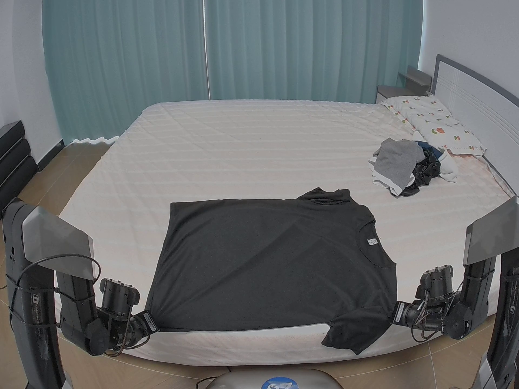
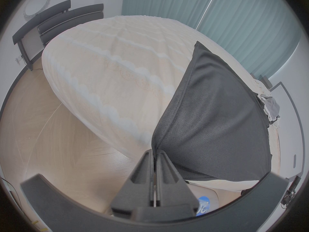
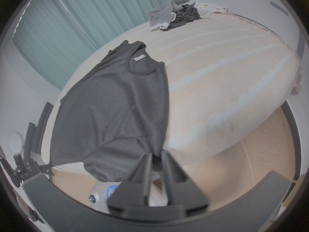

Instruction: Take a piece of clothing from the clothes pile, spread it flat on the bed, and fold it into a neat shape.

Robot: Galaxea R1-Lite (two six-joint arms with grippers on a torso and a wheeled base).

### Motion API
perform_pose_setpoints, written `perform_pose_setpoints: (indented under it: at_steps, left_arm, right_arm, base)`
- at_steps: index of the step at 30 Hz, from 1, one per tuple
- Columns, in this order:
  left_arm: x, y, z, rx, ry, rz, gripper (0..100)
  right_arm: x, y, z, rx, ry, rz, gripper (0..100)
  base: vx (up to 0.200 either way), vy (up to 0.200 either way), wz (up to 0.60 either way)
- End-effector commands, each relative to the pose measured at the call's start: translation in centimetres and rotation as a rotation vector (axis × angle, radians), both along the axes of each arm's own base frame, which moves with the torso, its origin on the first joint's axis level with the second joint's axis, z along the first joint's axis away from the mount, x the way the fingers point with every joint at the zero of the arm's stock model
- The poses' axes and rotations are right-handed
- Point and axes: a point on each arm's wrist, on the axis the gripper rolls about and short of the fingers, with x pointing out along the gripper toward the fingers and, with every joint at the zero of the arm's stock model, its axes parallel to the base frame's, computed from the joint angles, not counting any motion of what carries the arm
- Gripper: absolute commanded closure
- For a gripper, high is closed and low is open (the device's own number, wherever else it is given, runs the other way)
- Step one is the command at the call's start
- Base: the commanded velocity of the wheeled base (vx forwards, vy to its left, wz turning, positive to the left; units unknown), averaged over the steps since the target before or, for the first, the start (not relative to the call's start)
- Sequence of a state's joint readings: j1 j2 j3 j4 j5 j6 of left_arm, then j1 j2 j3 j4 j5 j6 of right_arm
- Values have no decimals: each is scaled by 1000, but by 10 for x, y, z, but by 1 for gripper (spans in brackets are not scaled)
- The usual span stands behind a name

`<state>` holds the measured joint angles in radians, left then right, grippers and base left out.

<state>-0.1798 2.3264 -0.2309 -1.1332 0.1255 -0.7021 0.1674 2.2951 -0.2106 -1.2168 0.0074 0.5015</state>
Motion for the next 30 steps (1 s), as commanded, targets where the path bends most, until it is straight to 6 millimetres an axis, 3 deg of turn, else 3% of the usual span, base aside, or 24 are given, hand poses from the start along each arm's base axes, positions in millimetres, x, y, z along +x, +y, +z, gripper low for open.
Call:
perform_pose_setpoints:
  at_steps: [1, 8, 22, 23, 25, 26, 30]
  left_arm:
    - [-1, 0, -1, 3, 4, 0, 100]
    - [-3, 0, -1, 8, 10, -7, 100]
    - [-6, 0, -1, 22, 20, -29, 100]
    - [-6, 0, -1, 22, 20, -29, 0]
    - [-5, 0, -1, 20, 20, -28, 0]
    - [-5, 0, -1, 20, 18, -28, 0]
    - [-5, 1, -1, 20, 18, -27, 0]
  right_arm:
    - [-3, -1, 8, -26, -4, -2, 100]
    - [-8, -14, 12, -102, 47, 9, 100]
    - [-7, -15, 11, -112, 53, 15, 100]
    - [-6, -15, 11, -111, 47, 15, 100]
    - [-5, -14, 9, -107, 50, 16, 100]
    - [-4, -14, 8, -105, 50, 13, 0]
    - [-4, -14, 12, -104, 35, 11, 0]
  base:
    - [0, 0, 0]
    - [0, 0, 0]
    - [0, 0, 0]
    - [0, 0, 0]
    - [0, 0, 0]
    - [0, 0, 0]
    - [0, 0, 0]
